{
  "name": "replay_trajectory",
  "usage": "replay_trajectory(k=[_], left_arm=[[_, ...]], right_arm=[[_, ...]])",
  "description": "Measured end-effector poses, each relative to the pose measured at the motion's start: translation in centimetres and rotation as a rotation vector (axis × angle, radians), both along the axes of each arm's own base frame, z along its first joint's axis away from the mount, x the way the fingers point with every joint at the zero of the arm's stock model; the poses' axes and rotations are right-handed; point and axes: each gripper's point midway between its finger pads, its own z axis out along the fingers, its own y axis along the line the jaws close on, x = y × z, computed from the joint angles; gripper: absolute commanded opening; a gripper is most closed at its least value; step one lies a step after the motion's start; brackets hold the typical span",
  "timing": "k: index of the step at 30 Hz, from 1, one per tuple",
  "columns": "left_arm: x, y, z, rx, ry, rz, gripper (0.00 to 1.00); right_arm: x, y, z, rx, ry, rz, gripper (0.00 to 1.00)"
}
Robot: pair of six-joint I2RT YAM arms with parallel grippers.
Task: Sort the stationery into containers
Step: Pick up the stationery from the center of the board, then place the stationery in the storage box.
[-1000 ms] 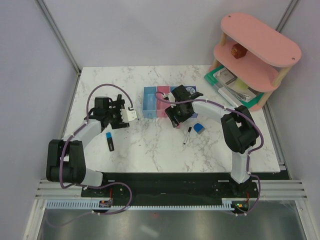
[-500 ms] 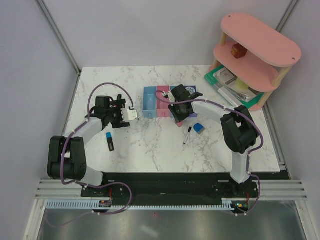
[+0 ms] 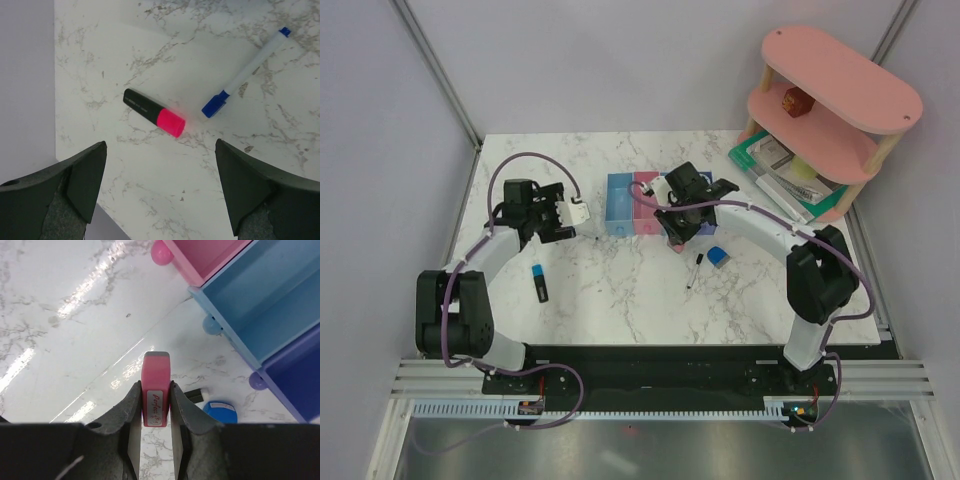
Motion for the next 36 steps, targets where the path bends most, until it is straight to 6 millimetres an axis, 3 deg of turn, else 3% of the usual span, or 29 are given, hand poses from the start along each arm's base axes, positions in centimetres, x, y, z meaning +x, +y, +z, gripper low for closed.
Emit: replay_trajectory(k=[3,9,14,17,20,27,30,36], left_arm=[[0.9,0.8,0.4,0.007,-0.02,0.019,0.95],[1.7,1.2,-2.3,0.041,0.035,-0.038,0.92],[2.2,0.4,-3.6,0.062,0.06,-0.135,0.91],[2.9,0.1,-3.7,0.081,0.062,-0.184,0.9],[3.2,-0.1,-4.0,0.112,0.06,-0.241,0.89],[1.6,-0.7,-6.2,0.154,0.148,-0.386,0.88],[0.7,-0.9,-7.0,0.159,0.192,-0.433,0.82],[0.8,-1.0,-7.4,0.172,0.223,-0.479,0.77]], right_arm=[[0.4,0.5,3.6,0.04,-0.061,0.034,0.17],[3.6,1.9,11.2,0.108,-0.26,0.072,0.17],[6.6,2.2,15.1,0.126,-0.381,0.072,0.17],[8.3,2.0,15.3,0.122,-0.4,0.059,0.18],[9.7,1.4,14.0,0.101,-0.386,0.046,0.18],[11.4,0.1,10.8,0.059,-0.335,0.03,0.18],[12.3,0.0,10.5,0.065,-0.333,0.023,0.18],[13.5,-0.3,10.9,0.085,-0.348,0.012,0.19]])
